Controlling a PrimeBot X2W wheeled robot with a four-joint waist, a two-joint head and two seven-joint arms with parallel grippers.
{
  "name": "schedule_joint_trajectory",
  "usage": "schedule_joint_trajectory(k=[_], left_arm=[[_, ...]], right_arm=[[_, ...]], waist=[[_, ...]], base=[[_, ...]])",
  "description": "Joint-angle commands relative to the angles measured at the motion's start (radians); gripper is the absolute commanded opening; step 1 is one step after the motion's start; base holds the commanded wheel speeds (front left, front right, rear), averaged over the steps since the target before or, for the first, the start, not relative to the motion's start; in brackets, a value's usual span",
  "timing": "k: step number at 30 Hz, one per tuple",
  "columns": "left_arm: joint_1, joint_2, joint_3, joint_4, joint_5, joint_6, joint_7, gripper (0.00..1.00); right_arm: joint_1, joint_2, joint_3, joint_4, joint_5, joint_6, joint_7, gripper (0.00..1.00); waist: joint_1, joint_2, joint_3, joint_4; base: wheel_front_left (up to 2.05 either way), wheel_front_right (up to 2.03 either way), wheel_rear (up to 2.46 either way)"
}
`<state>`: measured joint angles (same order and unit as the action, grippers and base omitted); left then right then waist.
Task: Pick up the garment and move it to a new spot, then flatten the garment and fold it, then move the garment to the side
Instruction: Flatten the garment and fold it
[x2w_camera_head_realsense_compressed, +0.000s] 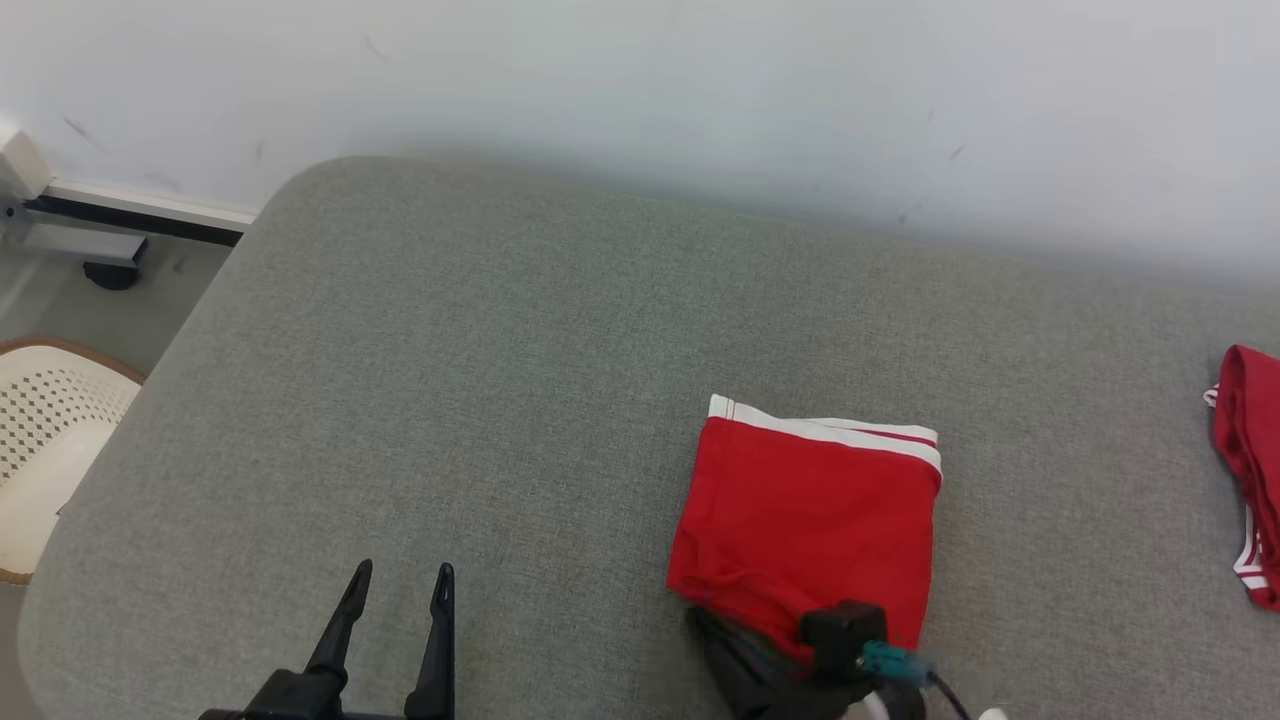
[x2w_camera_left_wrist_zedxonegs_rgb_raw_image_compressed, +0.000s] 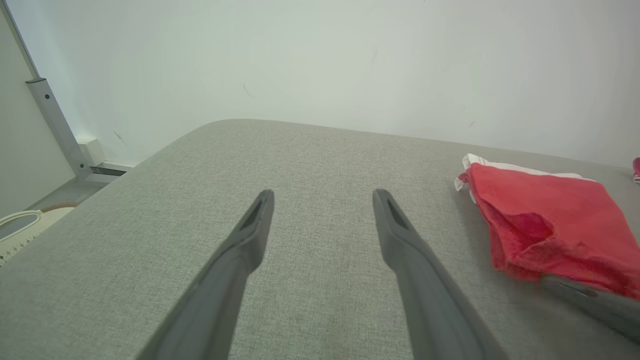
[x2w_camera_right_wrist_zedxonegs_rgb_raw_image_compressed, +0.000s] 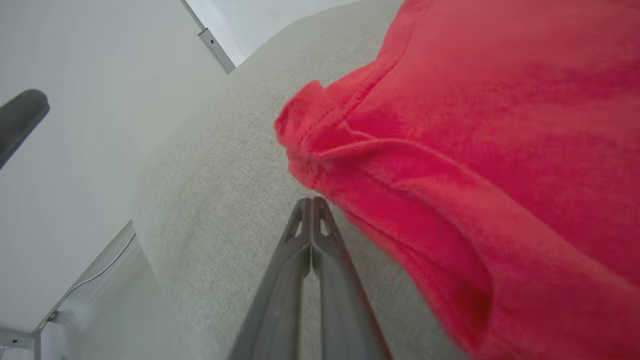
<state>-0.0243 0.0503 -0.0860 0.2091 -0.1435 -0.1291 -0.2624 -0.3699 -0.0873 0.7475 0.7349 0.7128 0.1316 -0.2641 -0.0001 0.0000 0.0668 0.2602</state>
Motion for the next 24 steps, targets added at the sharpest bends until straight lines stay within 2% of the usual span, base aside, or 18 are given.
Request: schedule_joint_trajectory(k=[1, 6, 12, 13, 16, 24], left_arm=[[0.005, 0.000, 0.002, 0.000, 0.003, 0.001, -0.002, 1.00], [0.012, 0.000, 0.004, 0.000, 0.005, 0.000, -0.002, 1.00], [0.020, 0.000, 0.005, -0.004, 0.010, 0.000, -0.002, 1.00], [0.014, 0.000, -0.004, -0.004, 0.007, -0.001, -0.002, 1.00], [0.004, 0.000, -0.006, -0.007, 0.009, -0.001, -0.002, 1.00], [-0.004, 0.000, -0.012, -0.009, 0.013, -0.001, -0.002, 1.00]], right_arm=[[0.006, 0.007, 0.006, -0.004, 0.011, -0.002, 0.000, 0.00], [0.005, -0.004, 0.011, -0.054, 0.034, -0.002, 0.000, 0.00], [0.034, -0.053, -0.063, -0.192, 0.016, -0.002, 0.000, 0.00], [0.061, -0.112, -0.289, -0.146, -0.099, -0.002, 0.000, 0.00], [0.060, -0.102, -0.310, -0.104, -0.136, -0.002, 0.000, 0.00], [0.018, -0.050, -0.286, -0.004, -0.195, -0.002, 0.000, 0.00]], waist=[[0.0001, 0.0000, -0.003, -0.001], [0.0001, 0.0000, -0.014, -0.008], [0.0001, 0.0000, -0.023, -0.015], [0.0001, 0.0000, -0.019, -0.014], [0.0001, 0.0000, -0.011, -0.005], [0.0001, 0.0000, 0.020, 0.015]], base=[[0.00, 0.00, 0.00], [0.00, 0.00, 0.00], [0.00, 0.00, 0.00], [0.00, 0.00, 0.00], [0.00, 0.00, 0.00], [0.00, 0.00, 0.00]])
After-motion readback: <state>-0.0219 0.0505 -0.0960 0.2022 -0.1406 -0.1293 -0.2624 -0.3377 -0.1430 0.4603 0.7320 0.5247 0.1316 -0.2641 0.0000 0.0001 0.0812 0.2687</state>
